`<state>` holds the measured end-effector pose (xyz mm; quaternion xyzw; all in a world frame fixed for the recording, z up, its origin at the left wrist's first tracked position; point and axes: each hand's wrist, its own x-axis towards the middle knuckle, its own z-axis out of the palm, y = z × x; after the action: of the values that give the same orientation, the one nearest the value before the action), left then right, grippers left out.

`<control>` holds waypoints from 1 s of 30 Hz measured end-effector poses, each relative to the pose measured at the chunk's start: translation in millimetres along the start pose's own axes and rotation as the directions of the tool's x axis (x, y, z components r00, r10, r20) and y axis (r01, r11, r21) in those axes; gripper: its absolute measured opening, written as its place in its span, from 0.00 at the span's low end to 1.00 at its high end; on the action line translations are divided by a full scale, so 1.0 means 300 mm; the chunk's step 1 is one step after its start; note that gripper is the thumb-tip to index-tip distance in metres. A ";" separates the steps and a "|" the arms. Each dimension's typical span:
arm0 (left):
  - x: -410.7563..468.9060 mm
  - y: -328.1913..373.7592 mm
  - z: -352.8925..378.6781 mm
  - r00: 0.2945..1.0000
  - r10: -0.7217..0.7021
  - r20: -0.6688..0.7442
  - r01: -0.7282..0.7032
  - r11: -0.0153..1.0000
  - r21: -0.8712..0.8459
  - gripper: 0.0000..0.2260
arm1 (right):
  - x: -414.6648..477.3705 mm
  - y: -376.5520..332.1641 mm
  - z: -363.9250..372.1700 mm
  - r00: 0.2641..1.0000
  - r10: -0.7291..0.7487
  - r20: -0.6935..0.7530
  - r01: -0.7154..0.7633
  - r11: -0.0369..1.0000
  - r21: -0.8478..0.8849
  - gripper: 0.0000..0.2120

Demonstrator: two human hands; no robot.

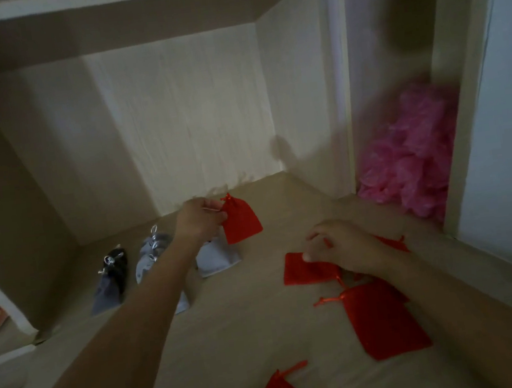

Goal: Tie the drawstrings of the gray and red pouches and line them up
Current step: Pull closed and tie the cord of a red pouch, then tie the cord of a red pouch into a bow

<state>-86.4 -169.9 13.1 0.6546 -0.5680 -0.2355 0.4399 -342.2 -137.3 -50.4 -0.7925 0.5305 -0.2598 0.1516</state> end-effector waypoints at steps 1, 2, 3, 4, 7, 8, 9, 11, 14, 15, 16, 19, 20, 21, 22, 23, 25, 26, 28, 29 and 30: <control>0.038 0.004 0.020 1.000 -0.007 0.003 0.007 0.999 0.038 0.12 | 0.007 0.007 0.014 1.000 -0.010 -0.012 0.010 0.999 -0.040 0.21; 0.070 0.007 0.038 1.000 -0.012 0.001 0.012 0.998 0.057 0.12 | 0.009 0.011 0.029 0.999 -0.030 -0.019 0.029 0.997 -0.068 0.22; 0.098 0.006 0.052 1.000 -0.025 0.008 0.025 0.997 0.069 0.13 | 0.012 0.019 0.045 0.998 -0.055 -0.017 0.053 0.995 -0.081 0.23; 0.131 0.000 0.070 0.999 -0.036 0.008 0.035 0.996 0.079 0.13 | 0.014 0.030 0.058 0.997 -0.081 -0.003 0.081 0.993 -0.081 0.23; 0.204 -0.020 0.109 0.998 -0.058 -0.008 0.058 0.990 0.131 0.05 | 0.020 0.057 0.085 0.992 -0.123 0.031 0.125 0.990 -0.059 0.21; 0.222 -0.028 0.122 0.998 -0.057 -0.008 0.058 0.987 0.148 0.05 | 0.022 0.059 0.091 0.990 -0.136 0.026 0.138 0.989 -0.053 0.21; 0.235 -0.034 0.136 0.998 -0.059 -0.012 0.061 0.984 0.166 0.06 | 0.024 0.060 0.097 0.989 -0.144 0.020 0.144 0.988 -0.050 0.21; 0.243 -0.035 0.163 0.999 -0.027 -0.036 0.036 0.954 0.298 0.04 | 0.029 0.063 0.106 0.989 -0.148 0.015 0.149 0.988 -0.039 0.20; 0.222 -0.028 0.199 0.994 0.091 -0.057 -0.053 0.878 0.476 0.09 | 0.032 0.065 0.110 0.988 -0.157 0.014 0.157 0.987 -0.040 0.21; 0.212 -0.029 0.212 0.994 0.111 -0.021 -0.086 0.859 0.505 0.10 | 0.034 0.068 0.111 0.988 -0.155 0.018 0.156 0.987 -0.043 0.21; 0.191 -0.015 0.223 0.993 0.113 0.045 -0.120 0.848 0.517 0.12 | 0.033 0.067 0.108 0.988 -0.151 0.017 0.152 0.987 -0.052 0.21; 0.165 -0.051 0.281 0.958 0.092 0.272 -0.240 0.776 0.584 0.16 | 0.040 0.054 0.104 0.991 -0.129 -0.033 0.122 0.981 -0.153 0.23; 0.159 -0.071 0.302 0.936 0.079 0.342 -0.283 0.746 0.603 0.17 | 0.040 0.047 0.099 0.992 -0.110 -0.060 0.096 0.976 -0.198 0.24; 0.154 -0.094 0.318 0.934 0.064 0.352 -0.282 0.735 0.617 0.18 | 0.039 0.039 0.094 0.994 -0.083 -0.076 0.062 0.970 -0.236 0.26; 0.145 -0.113 0.329 0.933 0.037 0.357 -0.272 0.723 0.635 0.20 | 0.037 0.033 0.089 0.995 -0.051 -0.082 0.027 0.962 -0.270 0.27; 0.139 -0.130 0.336 0.939 0.001 0.345 -0.248 0.698 0.672 0.22 | 0.035 0.026 0.085 0.997 -0.021 -0.077 -0.004 0.952 -0.307 0.29; 0.144 -0.158 0.336 0.940 -0.032 0.340 -0.249 0.617 0.747 0.25 | 0.031 0.019 0.083 0.998 0.017 -0.060 -0.038 0.923 -0.382 0.31; 0.147 -0.160 0.327 0.938 -0.026 0.346 -0.266 0.587 0.765 0.26 | 0.030 0.017 0.084 0.998 0.024 -0.059 -0.046 0.914 -0.402 0.30; 0.154 -0.153 0.305 0.936 -0.002 0.352 -0.292 0.554 0.780 0.23 | 0.030 0.019 0.087 0.997 0.059 -0.053 -0.075 0.919 -0.387 0.27; 0.159 -0.148 0.296 0.937 0.000 0.349 -0.293 0.544 0.786 0.22 | 0.031 0.022 0.089 0.995 0.081 -0.050 -0.094 0.926 -0.366 0.24; 0.159 -0.142 0.286 0.935 0.017 0.353 -0.312 0.508 0.803 0.21 | 0.034 0.024 0.090 0.995 0.090 -0.051 -0.103 0.931 -0.349 0.20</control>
<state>-121.3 -243.0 -56.6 0.6833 -0.7299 0.0182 -0.0059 -329.1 -150.5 -73.7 -0.7753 0.6091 -0.1666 0.0110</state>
